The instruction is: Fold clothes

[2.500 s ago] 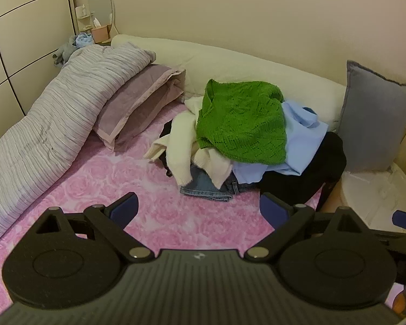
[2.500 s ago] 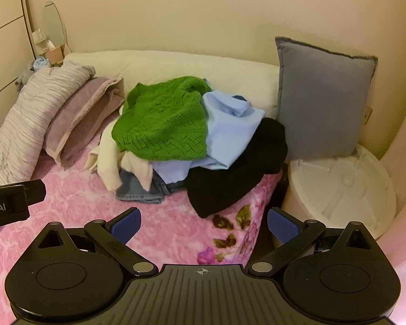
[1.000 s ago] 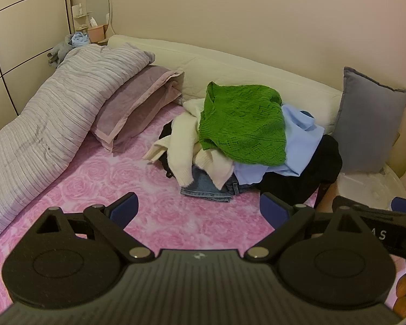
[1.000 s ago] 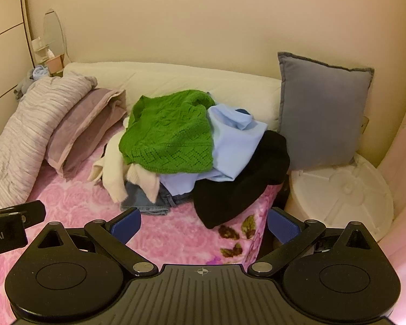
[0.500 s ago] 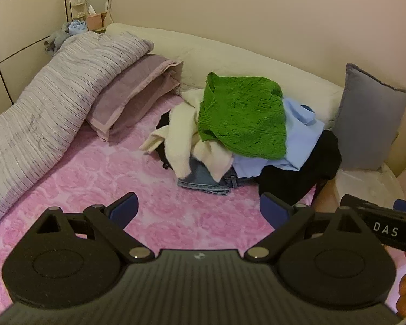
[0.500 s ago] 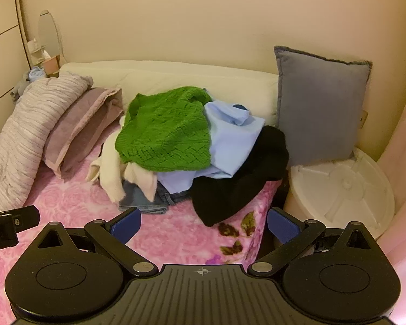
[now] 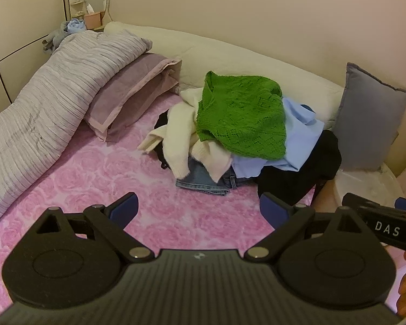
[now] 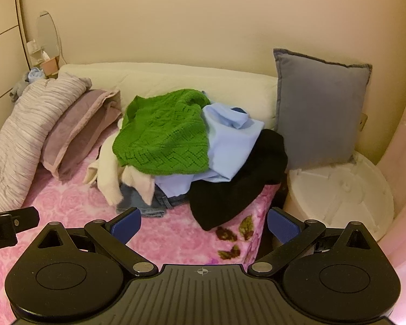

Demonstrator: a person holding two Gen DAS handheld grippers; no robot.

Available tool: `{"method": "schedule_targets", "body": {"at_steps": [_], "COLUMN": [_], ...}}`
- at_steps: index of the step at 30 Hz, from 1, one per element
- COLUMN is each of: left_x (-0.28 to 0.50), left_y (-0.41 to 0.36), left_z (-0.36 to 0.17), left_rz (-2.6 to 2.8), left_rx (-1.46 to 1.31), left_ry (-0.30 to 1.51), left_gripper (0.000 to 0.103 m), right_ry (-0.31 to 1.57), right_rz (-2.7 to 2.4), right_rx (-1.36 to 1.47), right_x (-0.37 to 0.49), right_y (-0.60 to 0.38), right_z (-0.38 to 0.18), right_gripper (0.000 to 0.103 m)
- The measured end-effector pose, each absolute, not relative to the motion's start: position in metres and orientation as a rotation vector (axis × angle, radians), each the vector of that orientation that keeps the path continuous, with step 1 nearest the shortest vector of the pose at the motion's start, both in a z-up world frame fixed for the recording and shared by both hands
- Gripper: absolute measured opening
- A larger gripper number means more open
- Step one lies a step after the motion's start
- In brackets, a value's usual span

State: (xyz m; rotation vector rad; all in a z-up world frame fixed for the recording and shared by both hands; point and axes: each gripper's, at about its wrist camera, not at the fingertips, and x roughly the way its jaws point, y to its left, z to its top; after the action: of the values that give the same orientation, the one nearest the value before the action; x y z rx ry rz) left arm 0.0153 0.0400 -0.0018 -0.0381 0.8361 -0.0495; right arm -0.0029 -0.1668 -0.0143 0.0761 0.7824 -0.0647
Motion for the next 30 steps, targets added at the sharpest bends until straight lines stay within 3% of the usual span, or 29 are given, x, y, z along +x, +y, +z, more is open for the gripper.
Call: {"method": "schedule_targets", "body": {"at_steps": [22,30], "left_x": [0.072,0.126], "left_y": [0.023,0.008], "left_z": [-0.03,-0.057], "left_rz": [-0.026,-0.025], "left_rx": [-0.056,-0.075], "left_ry": [0.878,0.915], "left_gripper": [0.092,0.09], "right_ry": [0.937,0.889], "right_rz": [0.01,0.023], "right_rx": [0.14,0.212], "right_x": [0.065,0.106], "right_y": [-0.193,-0.221], "right_z": [-0.047,-0.059], "right_gripper": [0.102,0.102]}}
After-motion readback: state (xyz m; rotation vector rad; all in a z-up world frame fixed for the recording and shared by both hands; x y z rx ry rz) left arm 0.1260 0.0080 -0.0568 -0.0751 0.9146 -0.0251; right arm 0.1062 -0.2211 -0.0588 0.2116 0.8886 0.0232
